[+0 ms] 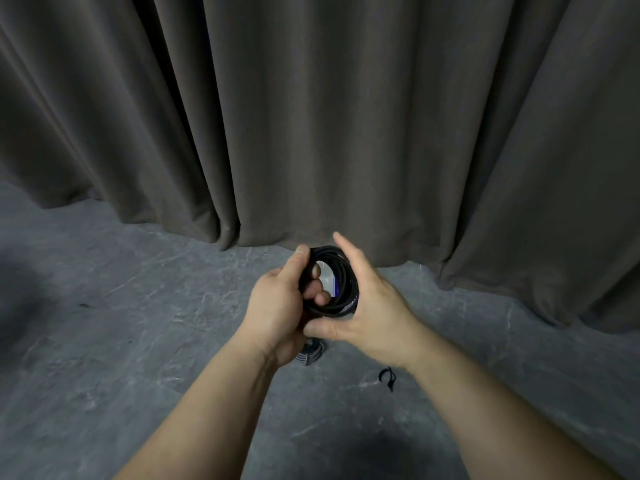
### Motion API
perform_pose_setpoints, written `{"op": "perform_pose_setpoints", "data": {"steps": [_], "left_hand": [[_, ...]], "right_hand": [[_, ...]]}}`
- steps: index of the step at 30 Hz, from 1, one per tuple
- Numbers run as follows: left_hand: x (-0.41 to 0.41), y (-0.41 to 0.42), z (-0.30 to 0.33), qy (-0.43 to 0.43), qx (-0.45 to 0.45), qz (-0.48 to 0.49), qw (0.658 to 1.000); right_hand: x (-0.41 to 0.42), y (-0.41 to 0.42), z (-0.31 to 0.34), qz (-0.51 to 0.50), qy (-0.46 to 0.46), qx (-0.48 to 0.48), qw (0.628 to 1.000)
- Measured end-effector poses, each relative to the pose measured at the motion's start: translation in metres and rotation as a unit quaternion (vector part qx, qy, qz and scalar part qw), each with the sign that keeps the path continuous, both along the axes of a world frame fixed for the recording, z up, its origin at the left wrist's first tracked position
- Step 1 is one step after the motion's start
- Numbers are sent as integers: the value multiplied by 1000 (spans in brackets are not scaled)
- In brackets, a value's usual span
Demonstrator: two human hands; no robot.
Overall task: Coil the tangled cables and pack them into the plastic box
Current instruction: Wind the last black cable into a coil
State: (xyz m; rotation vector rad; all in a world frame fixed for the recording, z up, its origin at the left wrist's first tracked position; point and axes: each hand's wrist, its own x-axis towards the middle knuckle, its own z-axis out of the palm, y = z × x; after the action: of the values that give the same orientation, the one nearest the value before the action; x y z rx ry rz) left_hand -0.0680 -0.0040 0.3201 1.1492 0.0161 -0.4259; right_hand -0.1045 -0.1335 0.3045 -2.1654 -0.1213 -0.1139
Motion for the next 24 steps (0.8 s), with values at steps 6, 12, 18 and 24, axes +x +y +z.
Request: {"op": "perform_pose_setpoints", "data": {"steps": [6, 12, 18, 24], "left_hand": [[-2, 2, 1, -30, 51, -19, 998], [-4, 3, 3, -34, 11, -49, 998], [-7, 1, 6, -24, -25, -62, 997], [-3, -3, -4, -90, 92, 6, 992]], "right_hand": [[-1, -4, 3, 17, 5, 21, 1000], [1, -5, 1, 37, -5, 70, 997], [2, -9, 1, 96, 2, 204, 974], [2, -7, 3, 60, -16, 165, 984]]}}
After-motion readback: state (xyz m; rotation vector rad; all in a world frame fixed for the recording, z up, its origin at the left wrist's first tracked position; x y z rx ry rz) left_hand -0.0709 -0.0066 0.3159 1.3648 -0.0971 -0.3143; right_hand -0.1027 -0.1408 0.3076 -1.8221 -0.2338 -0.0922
